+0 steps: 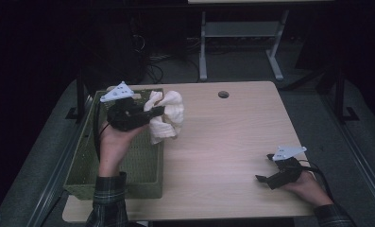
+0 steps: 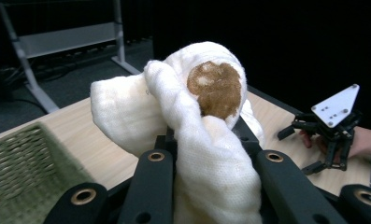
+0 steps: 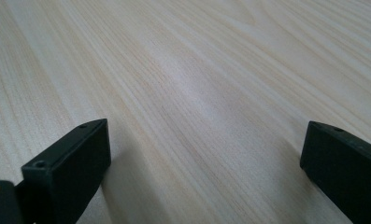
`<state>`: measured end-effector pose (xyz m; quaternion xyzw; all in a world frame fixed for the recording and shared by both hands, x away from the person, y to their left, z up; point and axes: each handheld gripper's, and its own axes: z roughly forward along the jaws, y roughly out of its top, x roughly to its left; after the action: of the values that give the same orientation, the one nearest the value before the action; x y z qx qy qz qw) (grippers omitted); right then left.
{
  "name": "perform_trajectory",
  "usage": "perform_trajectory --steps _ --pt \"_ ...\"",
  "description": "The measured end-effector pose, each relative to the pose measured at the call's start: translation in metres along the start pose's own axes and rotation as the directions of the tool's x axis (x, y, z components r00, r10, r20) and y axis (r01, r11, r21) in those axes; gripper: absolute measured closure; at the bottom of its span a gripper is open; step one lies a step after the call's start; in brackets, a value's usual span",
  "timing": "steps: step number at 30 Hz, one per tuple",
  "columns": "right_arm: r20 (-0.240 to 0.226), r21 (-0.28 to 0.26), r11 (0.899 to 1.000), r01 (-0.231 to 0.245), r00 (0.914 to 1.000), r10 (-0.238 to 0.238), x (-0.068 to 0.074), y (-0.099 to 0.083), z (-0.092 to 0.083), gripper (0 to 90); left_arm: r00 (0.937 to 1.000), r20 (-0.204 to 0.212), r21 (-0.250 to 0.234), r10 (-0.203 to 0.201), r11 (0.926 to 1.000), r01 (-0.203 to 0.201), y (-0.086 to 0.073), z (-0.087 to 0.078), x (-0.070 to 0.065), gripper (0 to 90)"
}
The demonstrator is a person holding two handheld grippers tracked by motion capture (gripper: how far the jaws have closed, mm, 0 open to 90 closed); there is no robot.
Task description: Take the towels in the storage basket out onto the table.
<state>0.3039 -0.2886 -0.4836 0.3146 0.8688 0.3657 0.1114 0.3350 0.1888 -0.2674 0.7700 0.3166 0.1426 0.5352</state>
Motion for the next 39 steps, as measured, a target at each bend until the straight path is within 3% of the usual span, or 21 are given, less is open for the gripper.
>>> perform_trajectory --steps 10,22,28,34,39 --pt "0.000 0.001 1.000 -0.001 1.0000 0.001 0.000 0.000 0.000 1.5 0.9971 0.071 0.017 0.029 0.9994 -0.030 0.007 0.027 -0.018 74.4" --pt "0.000 0.001 1.000 -0.002 1.0000 0.002 0.000 0.000 0.000 1.5 0.9835 0.170 0.061 0.062 0.9955 -0.073 0.009 0.070 -0.044 74.4" --pt "0.000 0.001 1.000 -0.003 1.0000 0.003 0.000 0.000 0.000 1.5 0.9739 0.217 0.096 0.066 0.9915 -0.088 0.002 0.101 -0.059 74.5" --pt "-0.001 0.001 1.000 -0.004 1.0000 0.004 0.000 0.000 0.000 1.5 0.9641 0.252 0.124 0.085 0.9852 -0.119 -0.005 0.121 -0.074 74.5" --pt "-0.001 0.000 1.000 -0.003 1.0000 0.003 0.000 0.000 0.000 1.5 0.9617 0.262 0.130 0.080 0.9846 -0.117 -0.012 0.134 -0.085 74.5"
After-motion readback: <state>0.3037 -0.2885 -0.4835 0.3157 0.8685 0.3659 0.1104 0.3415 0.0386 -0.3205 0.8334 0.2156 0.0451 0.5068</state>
